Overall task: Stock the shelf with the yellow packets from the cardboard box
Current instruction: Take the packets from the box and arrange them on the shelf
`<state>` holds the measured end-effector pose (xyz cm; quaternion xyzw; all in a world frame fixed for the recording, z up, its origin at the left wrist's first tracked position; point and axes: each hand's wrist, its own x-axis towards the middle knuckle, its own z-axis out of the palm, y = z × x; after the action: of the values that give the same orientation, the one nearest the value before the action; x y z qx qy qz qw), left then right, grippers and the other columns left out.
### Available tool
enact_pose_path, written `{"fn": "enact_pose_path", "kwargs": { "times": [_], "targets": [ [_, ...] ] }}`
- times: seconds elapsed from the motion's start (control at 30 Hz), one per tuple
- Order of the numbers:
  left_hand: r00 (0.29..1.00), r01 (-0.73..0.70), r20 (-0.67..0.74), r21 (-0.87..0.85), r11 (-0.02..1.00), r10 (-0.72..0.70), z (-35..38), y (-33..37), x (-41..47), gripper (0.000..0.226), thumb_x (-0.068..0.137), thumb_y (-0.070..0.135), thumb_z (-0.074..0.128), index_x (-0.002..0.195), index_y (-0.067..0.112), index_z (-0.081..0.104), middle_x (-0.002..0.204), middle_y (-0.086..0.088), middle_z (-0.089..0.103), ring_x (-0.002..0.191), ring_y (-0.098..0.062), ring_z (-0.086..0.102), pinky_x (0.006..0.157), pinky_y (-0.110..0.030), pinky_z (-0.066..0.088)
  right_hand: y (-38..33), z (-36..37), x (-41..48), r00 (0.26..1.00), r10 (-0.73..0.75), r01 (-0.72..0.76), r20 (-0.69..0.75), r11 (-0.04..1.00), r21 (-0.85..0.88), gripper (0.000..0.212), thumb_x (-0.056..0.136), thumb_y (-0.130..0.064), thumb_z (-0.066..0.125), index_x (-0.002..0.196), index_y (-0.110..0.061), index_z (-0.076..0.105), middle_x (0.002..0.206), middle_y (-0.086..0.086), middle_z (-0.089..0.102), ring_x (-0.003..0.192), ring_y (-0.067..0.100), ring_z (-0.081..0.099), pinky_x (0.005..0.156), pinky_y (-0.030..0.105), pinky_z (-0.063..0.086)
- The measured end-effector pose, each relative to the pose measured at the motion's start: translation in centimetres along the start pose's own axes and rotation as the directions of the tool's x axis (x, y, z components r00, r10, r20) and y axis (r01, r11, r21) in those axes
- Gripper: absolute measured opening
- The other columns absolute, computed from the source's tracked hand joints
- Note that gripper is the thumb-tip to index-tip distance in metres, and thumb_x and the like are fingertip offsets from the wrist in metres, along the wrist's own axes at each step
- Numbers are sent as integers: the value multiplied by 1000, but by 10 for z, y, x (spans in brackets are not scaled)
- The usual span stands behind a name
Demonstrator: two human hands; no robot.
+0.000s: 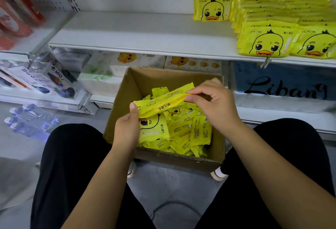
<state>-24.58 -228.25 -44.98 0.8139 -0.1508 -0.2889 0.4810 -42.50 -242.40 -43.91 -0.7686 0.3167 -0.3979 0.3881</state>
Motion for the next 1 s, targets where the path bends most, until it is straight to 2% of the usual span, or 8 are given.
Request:
{"fn": "enact_pose_path", "kwargs": {
  "times": [0.17,0.33,0.43,0.53,0.6,0.7,0.87,1.0],
  "targets": [
    [999,-52,-7,107,993,53,-6,-6,-2,62,106,57,35,78,17,72,77,0,64,70,-17,54,62,-28,38,-12,4,14,997,-66,69,32,992,-107,16,86,-27,76,88,-11,74,107,0,63,105,15,56,93,26,44],
    [976,-214,60,144,966,208,-15,-2,-10,69,98,67,44,83,4,69,85,-11,69,83,-28,60,68,-31,41,-23,-4,18,996,55,-39,74,979,-199,17,94,-31,67,89,-15,66,76,-1,65,72,15,56,66,35,43],
    [942,-313,164,105,944,294,-21,7,-14,61,83,76,48,87,20,71,98,-1,68,95,-17,62,78,-31,41,-35,-10,24,992,93,-75,90,980,-183,17,95,-29,67,84,-16,64,66,1,57,61,7,43,59,30,33],
    [888,-362,329,74,929,320,-21,26,-15,65,74,87,55,91,27,72,103,6,69,99,-8,62,79,-22,41,-49,-11,32,981,118,-89,155,979,-184,20,95,-31,66,82,-16,64,72,13,64,61,17,49,59,33,38],
    [843,-336,451,13,942,294,-16,38,-15,67,68,86,67,90,23,76,98,2,75,92,-9,68,80,-27,48,-54,-9,39,978,120,-88,172,979,-183,22,95,-35,67,85,-15,67,75,14,69,69,29,61,64,40,48],
    [786,-302,551,-52,952,280,-3,52,-14,38,80,55,80,90,18,80,90,-4,80,88,-28,76,86,-51,60,-55,-2,53,978,135,-116,161,986,-121,23,91,-37,69,88,-14,70,79,11,73,78,32,67,69,46,55],
    [856,-82,462,-318,944,230,27,52,7,45,85,54,77,106,14,78,110,-16,76,114,-40,68,105,-63,48,-35,-5,73,972,233,-233,7,971,50,27,90,-30,73,107,-11,66,101,-5,70,88,4,64,78,12,49],
    [860,80,485,-434,897,157,51,58,19,38,93,30,71,123,7,70,118,-17,75,114,-37,70,104,-60,51,-7,-4,75,930,339,-358,144,924,135,24,89,-21,75,110,-16,64,97,2,71,80,9,62,77,20,52]
  ]
}}
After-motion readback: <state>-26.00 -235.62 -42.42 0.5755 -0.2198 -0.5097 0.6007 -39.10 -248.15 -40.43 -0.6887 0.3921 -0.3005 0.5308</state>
